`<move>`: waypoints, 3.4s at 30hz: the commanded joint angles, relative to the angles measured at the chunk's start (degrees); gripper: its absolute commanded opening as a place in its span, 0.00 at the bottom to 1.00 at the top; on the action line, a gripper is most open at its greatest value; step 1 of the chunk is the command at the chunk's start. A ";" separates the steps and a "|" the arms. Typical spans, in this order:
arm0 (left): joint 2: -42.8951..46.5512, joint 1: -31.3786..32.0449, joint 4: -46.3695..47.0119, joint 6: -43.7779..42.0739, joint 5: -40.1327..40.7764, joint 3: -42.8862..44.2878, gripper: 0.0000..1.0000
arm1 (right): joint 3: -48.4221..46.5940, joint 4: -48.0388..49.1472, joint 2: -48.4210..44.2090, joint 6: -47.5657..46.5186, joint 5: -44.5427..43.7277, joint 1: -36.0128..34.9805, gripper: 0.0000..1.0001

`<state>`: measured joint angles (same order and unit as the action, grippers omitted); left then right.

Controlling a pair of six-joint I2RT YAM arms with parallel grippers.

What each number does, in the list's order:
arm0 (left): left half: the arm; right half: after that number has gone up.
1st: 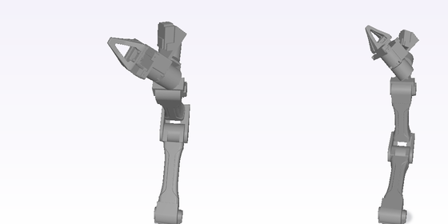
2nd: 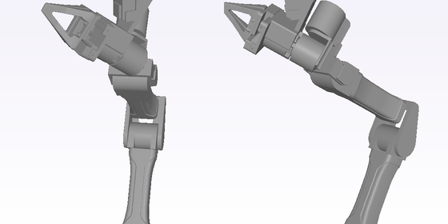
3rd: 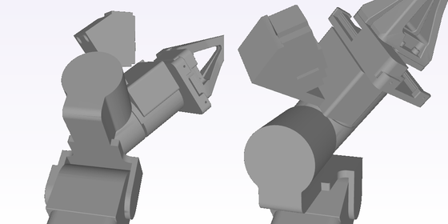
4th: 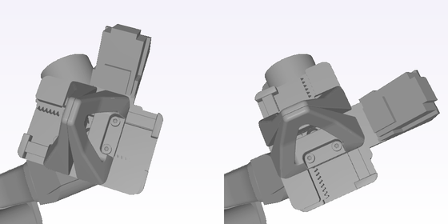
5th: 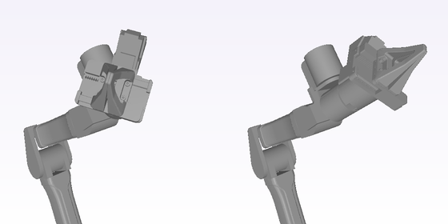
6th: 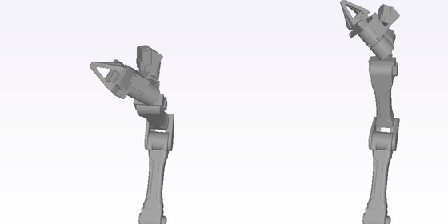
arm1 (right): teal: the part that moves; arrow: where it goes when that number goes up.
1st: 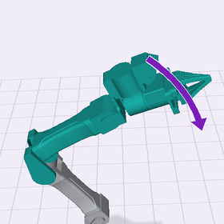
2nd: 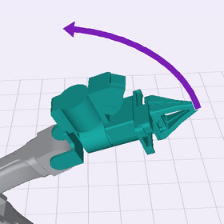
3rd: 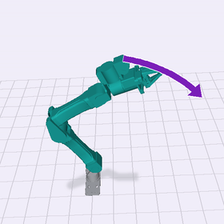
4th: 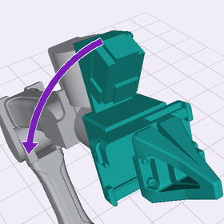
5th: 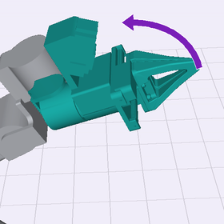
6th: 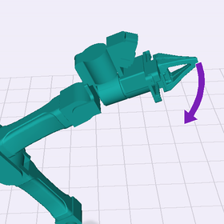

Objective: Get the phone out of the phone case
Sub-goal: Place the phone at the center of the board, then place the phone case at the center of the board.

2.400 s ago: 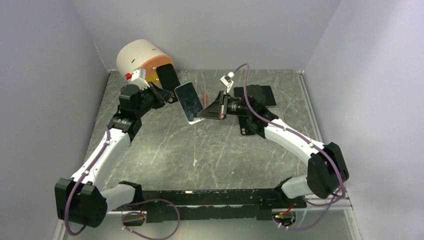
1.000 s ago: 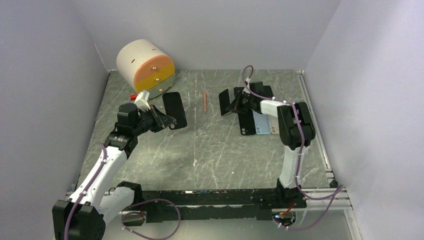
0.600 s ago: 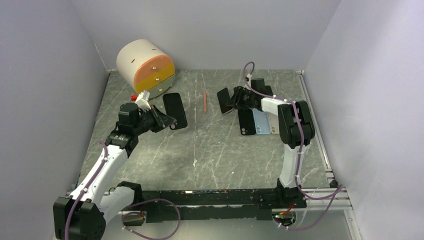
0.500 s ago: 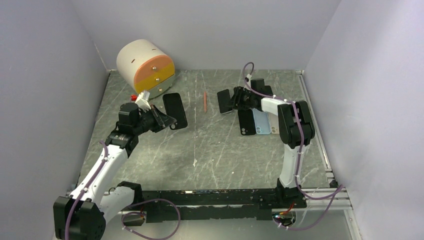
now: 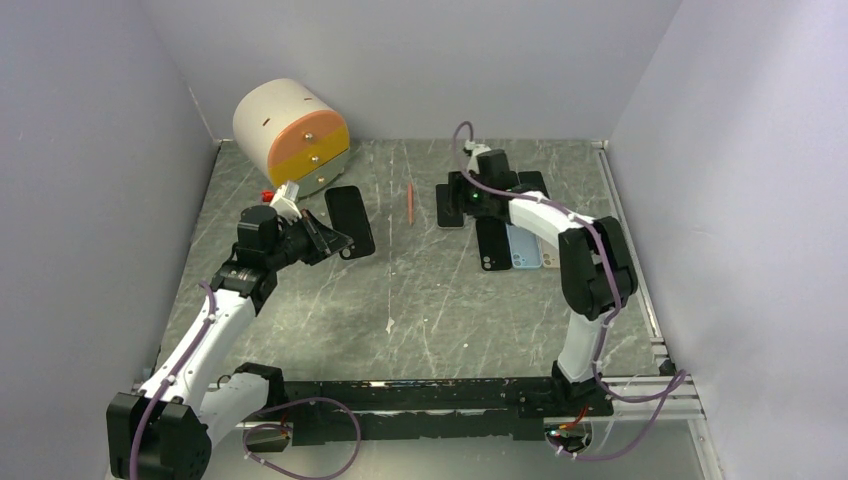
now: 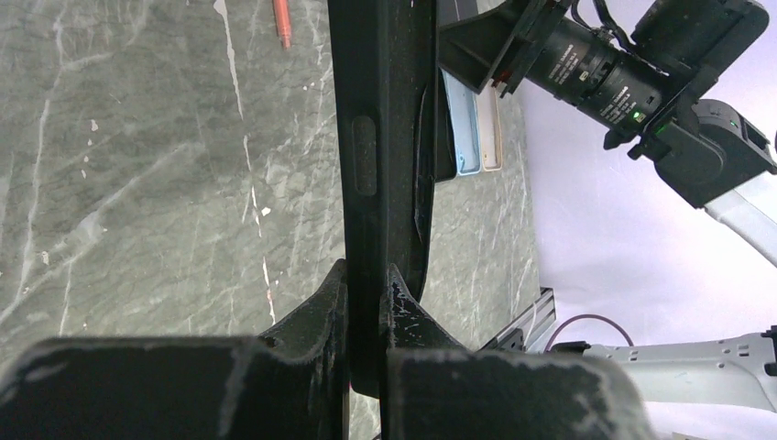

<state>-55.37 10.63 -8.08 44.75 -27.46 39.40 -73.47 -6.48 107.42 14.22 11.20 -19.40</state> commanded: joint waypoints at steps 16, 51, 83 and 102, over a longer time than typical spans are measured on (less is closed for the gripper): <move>0.23 0.51 -1.00 0.08 1.23 1.64 0.03 | -14.85 -9.56 12.07 -13.21 -26.41 -13.41 0.65; -0.98 0.53 -1.33 0.25 0.94 2.70 0.03 | -26.37 -14.09 24.49 -17.46 -35.46 -11.39 0.32; -5.00 8.54 3.07 -6.81 2.95 2.79 0.03 | -4.70 1.19 -16.87 18.41 2.36 -21.71 0.59; -7.55 20.02 1.34 -12.07 14.65 6.76 0.03 | -8.30 -2.44 -12.19 21.47 -5.04 -29.47 0.38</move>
<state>-62.81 28.27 -8.49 34.87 -15.55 43.38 -79.44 -10.22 94.98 34.28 7.60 -48.21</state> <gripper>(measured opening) 0.113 0.424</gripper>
